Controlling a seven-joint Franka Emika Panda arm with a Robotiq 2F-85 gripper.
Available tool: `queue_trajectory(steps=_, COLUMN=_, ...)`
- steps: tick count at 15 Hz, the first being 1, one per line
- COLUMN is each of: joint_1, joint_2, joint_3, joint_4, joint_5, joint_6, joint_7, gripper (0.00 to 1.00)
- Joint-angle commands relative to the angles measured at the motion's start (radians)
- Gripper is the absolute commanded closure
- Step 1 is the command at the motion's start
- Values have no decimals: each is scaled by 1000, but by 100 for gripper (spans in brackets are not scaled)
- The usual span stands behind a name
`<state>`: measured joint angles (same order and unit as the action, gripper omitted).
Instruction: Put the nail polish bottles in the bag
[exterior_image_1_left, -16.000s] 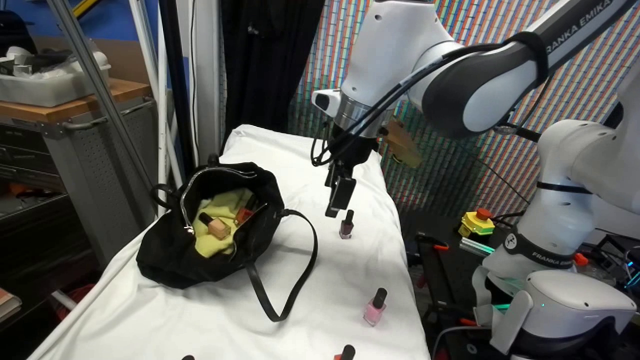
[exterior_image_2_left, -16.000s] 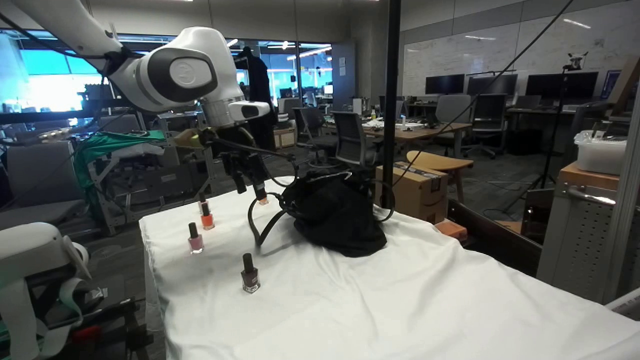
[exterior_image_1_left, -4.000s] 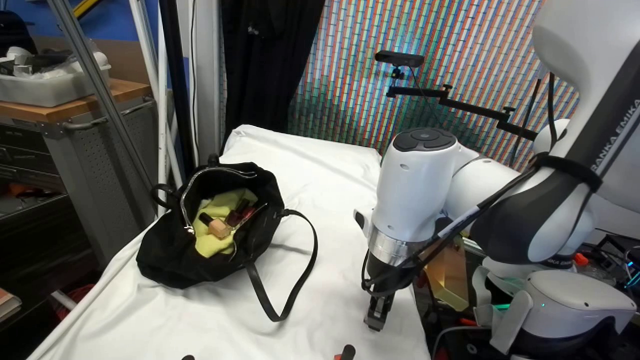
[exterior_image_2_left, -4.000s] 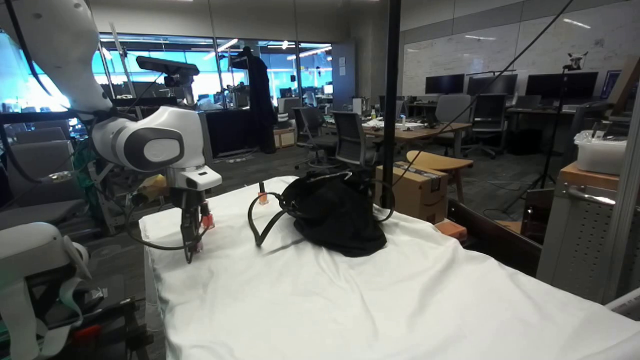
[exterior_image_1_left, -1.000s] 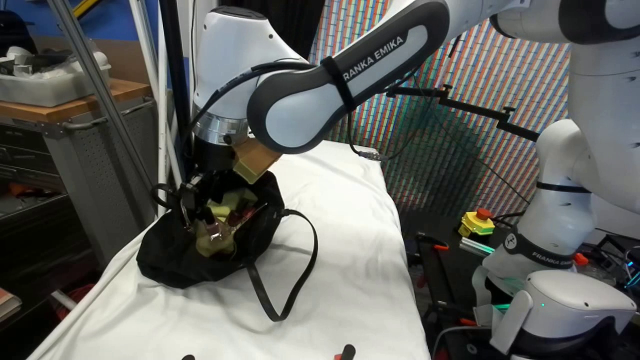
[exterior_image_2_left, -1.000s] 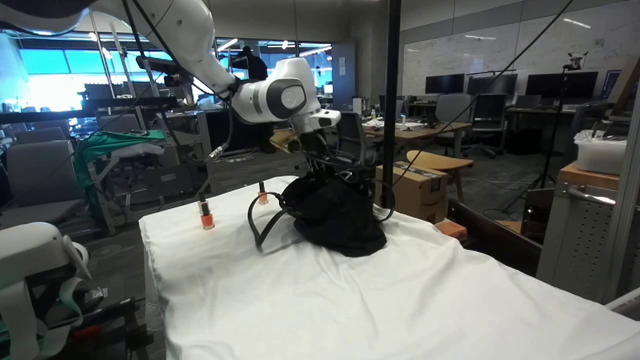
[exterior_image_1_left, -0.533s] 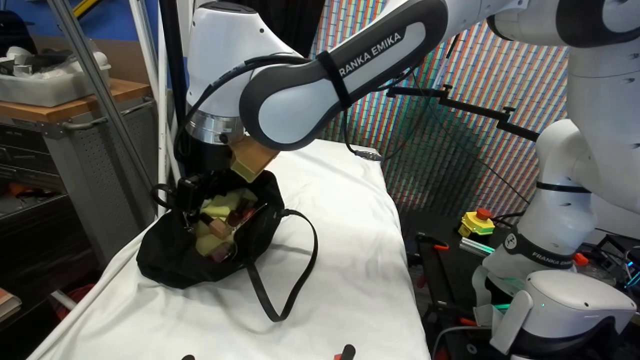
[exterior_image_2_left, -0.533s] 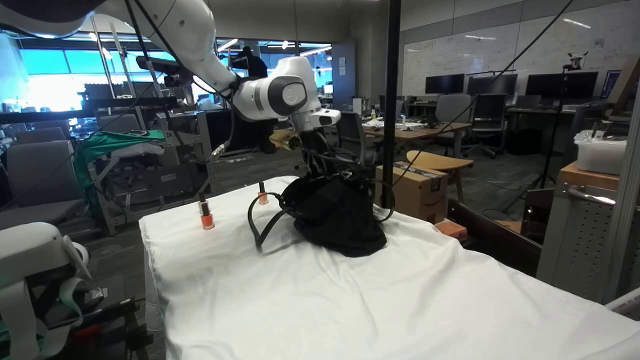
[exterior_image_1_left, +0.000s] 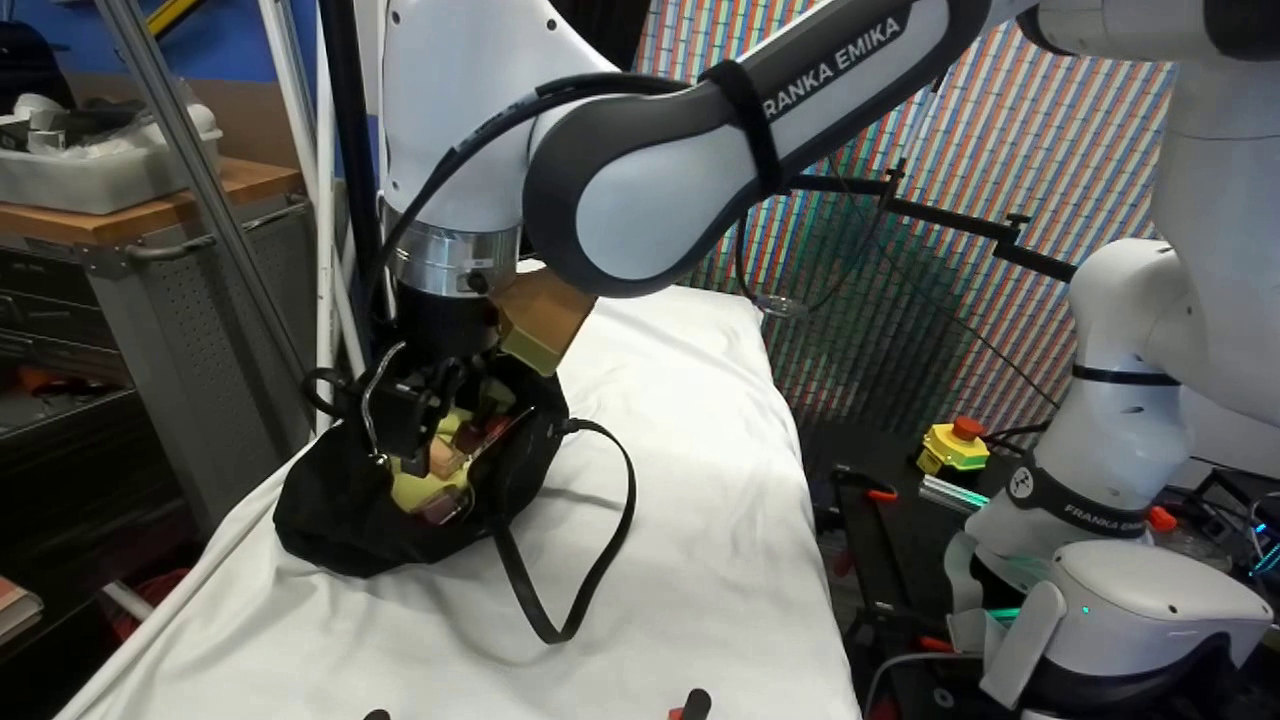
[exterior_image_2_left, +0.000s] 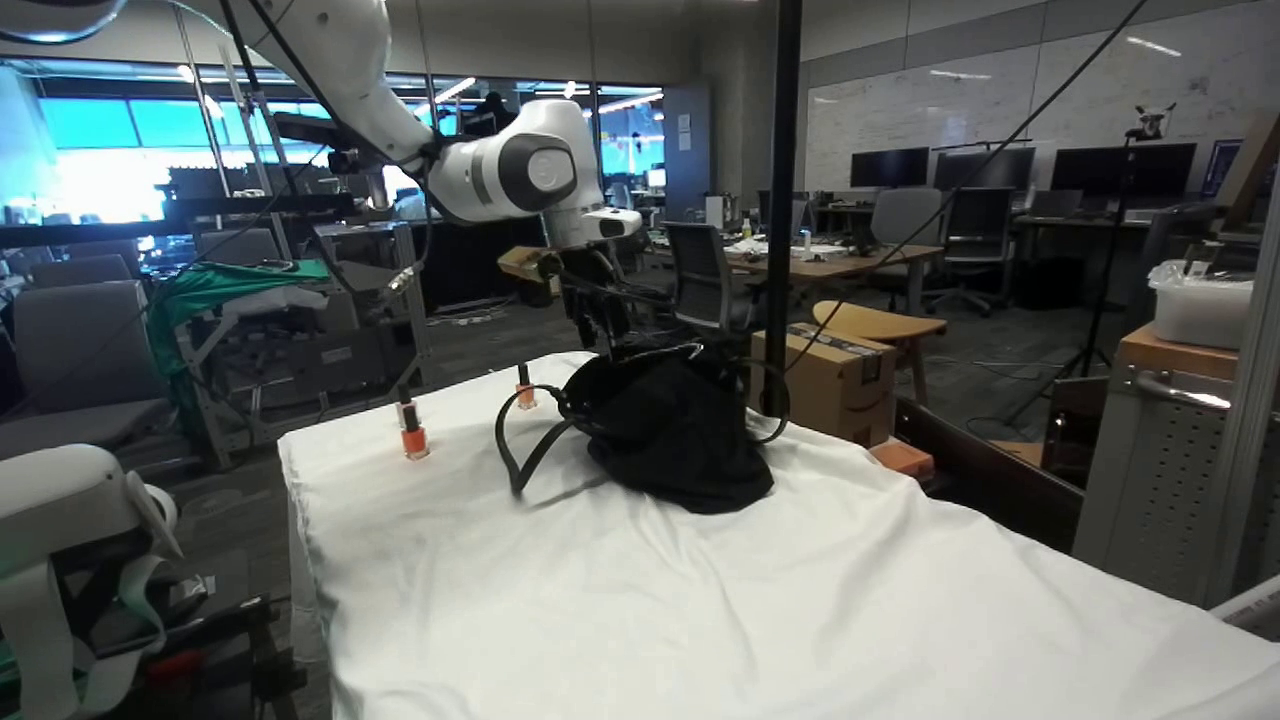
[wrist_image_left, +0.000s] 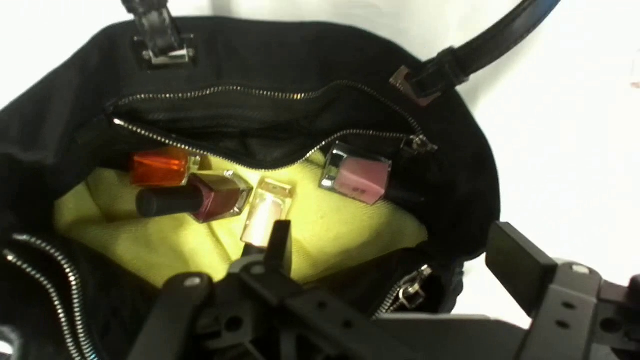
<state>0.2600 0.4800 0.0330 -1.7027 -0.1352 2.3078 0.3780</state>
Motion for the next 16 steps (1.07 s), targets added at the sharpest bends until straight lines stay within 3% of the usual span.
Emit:
queue_trajectory(steps=1, joint_1=14, joint_2=-126, joint_3=20, joint_4=-142, joint_5=1, joint_6=-10, joint_7=-7, gripper=0)
queue_trajectory(steps=9, joint_1=20, joint_2=-238, joint_3=108, joint_4=-299, joint_5=15, joint_6=-8, joint_7=-63, gripper=0)
queue_trajectory(steps=16, joint_1=64, joint_2=-169, joint_3=189, joint_4=-234, joint_5=21, joint_6=-25, joint_7=-120, gripper=0)
